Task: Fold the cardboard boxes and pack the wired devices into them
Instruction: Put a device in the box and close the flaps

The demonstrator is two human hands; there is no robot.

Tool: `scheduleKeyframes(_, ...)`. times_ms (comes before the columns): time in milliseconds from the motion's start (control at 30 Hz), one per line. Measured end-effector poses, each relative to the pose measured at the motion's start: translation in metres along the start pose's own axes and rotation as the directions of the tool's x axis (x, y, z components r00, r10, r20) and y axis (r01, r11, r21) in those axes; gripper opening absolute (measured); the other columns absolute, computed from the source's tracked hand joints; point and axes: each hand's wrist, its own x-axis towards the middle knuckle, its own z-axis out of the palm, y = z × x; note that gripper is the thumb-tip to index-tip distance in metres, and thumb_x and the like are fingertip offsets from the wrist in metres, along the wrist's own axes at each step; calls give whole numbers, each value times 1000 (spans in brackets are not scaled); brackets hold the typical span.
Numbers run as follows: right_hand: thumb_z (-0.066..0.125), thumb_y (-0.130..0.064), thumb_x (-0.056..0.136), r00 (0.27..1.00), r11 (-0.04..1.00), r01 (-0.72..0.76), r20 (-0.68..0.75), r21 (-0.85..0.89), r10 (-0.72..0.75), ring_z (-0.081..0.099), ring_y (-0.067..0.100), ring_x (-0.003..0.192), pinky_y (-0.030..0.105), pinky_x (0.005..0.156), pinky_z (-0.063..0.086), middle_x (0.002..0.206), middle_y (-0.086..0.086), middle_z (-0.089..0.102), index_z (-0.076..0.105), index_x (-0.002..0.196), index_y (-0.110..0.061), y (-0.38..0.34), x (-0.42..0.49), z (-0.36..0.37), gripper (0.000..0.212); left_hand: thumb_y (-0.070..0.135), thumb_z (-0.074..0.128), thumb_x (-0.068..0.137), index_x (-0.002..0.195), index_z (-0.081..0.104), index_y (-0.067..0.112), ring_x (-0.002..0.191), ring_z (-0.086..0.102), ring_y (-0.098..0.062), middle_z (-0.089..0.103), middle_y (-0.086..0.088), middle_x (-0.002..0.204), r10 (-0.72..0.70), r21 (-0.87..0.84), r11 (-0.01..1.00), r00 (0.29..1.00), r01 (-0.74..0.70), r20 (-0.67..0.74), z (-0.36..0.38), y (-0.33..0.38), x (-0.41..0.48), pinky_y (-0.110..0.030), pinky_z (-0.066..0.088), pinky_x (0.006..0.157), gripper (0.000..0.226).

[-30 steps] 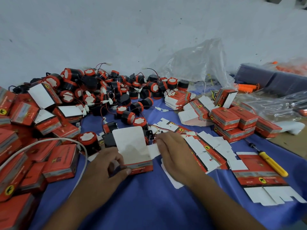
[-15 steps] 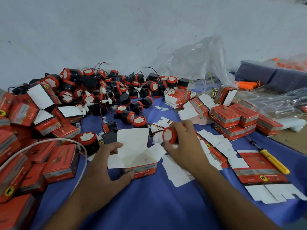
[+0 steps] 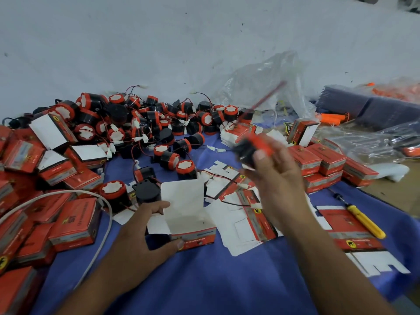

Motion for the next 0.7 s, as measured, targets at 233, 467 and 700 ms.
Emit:
scheduleKeyframes(233, 76, -24, 87, 792, 568, 446, 600, -692, 109, 56, 6, 109, 16, 92, 45, 122, -7, 57, 65, 115, -20, 38, -30, 21, 31, 60, 78, 67, 124, 49, 51, 115, 49, 13, 53, 33, 125, 31, -12, 999, 1000, -31, 0, 1, -1, 0, -9, 41, 86, 64)
scheduleKeyframes(467, 69, -27, 91, 805, 503, 417, 564, -757, 182, 54, 7, 110, 22, 91, 47, 123, -6, 52, 73, 111, -24, 39, -30, 25, 20, 36, 51, 99, 116, 69, 26, 118, 58, -10, 62, 8, 121, 131, -179, 976, 990, -121, 49, 0, 7, 3, -20, 44, 96, 26)
scheduleKeyframes(700, 66, -39, 95, 809, 445, 431, 554, -785, 195, 59, 7, 108, 12, 88, 44, 128, -6, 53, 73, 120, -25, 36, -35, 24, 30, 30, 57, 97, 98, 75, 32, 113, 59, -9, 60, 12, 116, 73, -131, 989, 997, -75, -21, 3, 3, 4, -22, 46, 89, 18)
